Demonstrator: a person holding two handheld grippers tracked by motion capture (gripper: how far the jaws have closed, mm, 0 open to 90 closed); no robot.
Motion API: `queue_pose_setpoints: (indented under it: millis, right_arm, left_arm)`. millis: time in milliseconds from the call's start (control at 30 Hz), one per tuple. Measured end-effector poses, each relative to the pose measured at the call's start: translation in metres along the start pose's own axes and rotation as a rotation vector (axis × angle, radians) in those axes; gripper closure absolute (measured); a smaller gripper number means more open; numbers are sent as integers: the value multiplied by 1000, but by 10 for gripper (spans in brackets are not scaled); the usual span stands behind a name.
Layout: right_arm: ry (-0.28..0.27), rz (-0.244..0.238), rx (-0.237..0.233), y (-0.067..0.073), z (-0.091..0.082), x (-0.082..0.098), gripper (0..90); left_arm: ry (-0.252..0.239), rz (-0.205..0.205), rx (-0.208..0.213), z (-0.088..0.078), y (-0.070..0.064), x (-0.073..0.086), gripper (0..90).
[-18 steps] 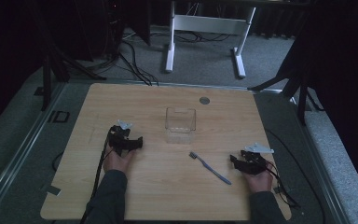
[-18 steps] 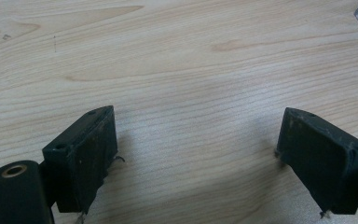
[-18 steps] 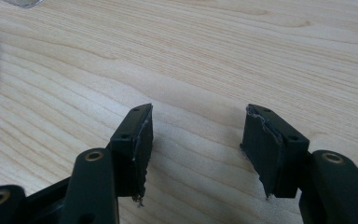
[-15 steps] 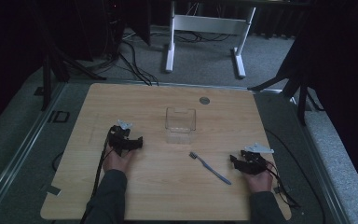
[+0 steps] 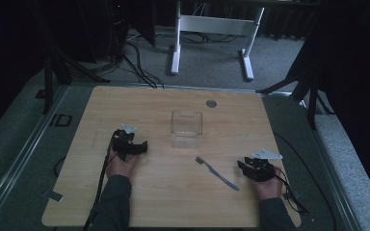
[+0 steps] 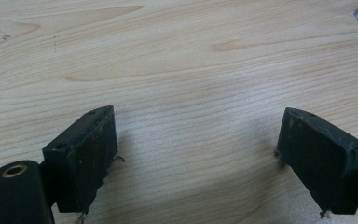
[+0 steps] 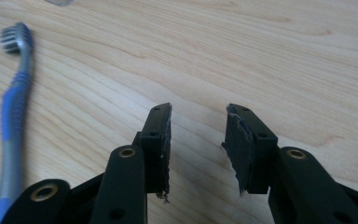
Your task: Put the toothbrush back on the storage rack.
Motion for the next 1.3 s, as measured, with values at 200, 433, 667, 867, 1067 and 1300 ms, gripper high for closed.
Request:
queue_pose_setpoints:
  millis: [200,433,667,867,1067,1300]
  right_arm:
    - [-5,-20,-7,7,-7,-7,611]
    - [-28,-33,-19,12,-15,-17,616]
    - [-77,-47,-13,13,-27,-29,635]
    - [-99,-80,5,16,-37,-40,640]
    - [-127,-118,20,19,-48,-50,649]
    - [-119,-122,7,22,-54,-59,659]
  left_arm:
    - [0,0,0,0,0,0,123]
    - [0,0,0,0,0,0,122]
    - [0,1,0,0,0,0,123]
    - [0,0,-1,0,0,0,123]
    - [0,0,-1,0,0,0,123]
    - [1,-1,-2,0,0,0,123]
Point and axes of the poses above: each handheld gripper's, and its own axes: z roughly forward along the jaws, x roughly out of its underside, y roughly to its left, the point moved 7 cm from there along z, roughly forward along the jaws, and after that the axes turned 10 degrees about x, right-handed, at the moved point
